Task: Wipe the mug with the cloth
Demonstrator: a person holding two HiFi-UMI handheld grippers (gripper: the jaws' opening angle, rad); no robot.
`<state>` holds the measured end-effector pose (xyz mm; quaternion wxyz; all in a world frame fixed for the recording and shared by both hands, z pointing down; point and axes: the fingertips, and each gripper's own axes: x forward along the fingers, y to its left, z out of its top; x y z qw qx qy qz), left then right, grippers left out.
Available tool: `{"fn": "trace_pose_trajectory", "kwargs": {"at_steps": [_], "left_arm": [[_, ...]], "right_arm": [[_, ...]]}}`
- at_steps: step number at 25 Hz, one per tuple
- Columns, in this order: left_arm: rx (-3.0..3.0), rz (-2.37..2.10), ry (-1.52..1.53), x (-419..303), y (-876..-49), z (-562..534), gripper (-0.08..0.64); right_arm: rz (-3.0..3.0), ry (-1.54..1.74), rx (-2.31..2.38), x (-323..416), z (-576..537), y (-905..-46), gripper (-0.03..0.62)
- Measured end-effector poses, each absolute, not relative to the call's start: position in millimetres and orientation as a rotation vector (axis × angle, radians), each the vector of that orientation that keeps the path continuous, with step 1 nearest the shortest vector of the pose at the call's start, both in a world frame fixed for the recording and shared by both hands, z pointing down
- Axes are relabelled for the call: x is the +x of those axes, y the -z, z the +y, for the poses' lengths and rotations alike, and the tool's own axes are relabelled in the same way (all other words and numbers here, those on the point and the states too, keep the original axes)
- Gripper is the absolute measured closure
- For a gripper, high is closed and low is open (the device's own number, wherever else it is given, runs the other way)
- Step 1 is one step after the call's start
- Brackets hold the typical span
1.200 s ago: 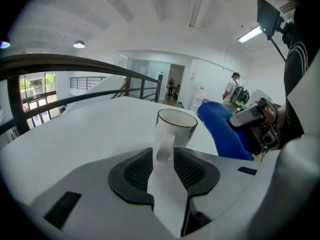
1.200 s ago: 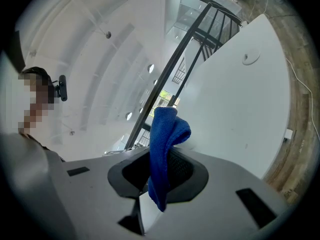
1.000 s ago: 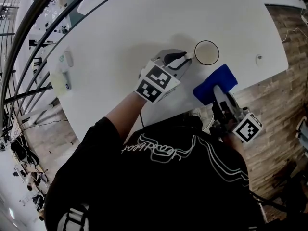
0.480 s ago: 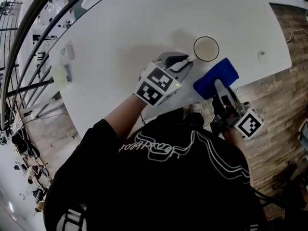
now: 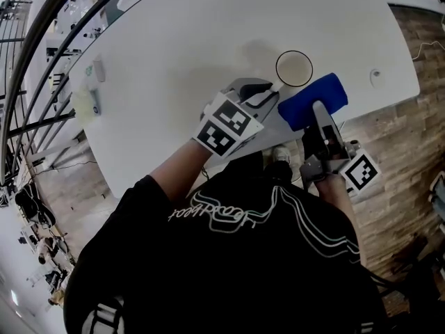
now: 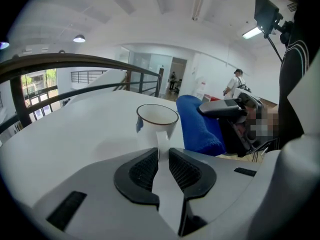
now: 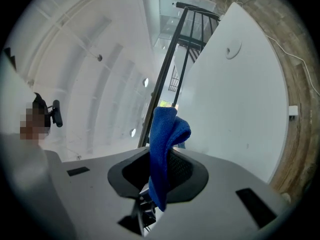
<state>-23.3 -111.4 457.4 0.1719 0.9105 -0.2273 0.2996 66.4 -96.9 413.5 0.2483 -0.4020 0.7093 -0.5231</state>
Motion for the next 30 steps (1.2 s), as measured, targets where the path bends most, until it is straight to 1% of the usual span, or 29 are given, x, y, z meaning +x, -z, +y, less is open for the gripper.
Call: {"fn": "trace_pose_trajectory", "kwargs": {"at_steps": [4, 13, 23, 30], "left_arm": [[2.58, -0.644, -0.833, -15, -454, -106, 0.488], [2.582, -0.64, -0.791, -20, -457, -109, 0.488], [2.601, -0.594, -0.758, -15, -454, -105, 0.488], [2.612, -0.56, -0.749, -13, -454, -104, 0.488]], "right_arm": [[1.846, 1.441, -1.072, 73, -98, -412, 0.532], [1.812, 1.494, -1.083, 61, -106, -430, 0.532], [2.21, 1.488, -1.258, 56, -122, -442, 0.532], [2.376, 1.622, -1.348, 57, -128, -462, 0.532]]}}
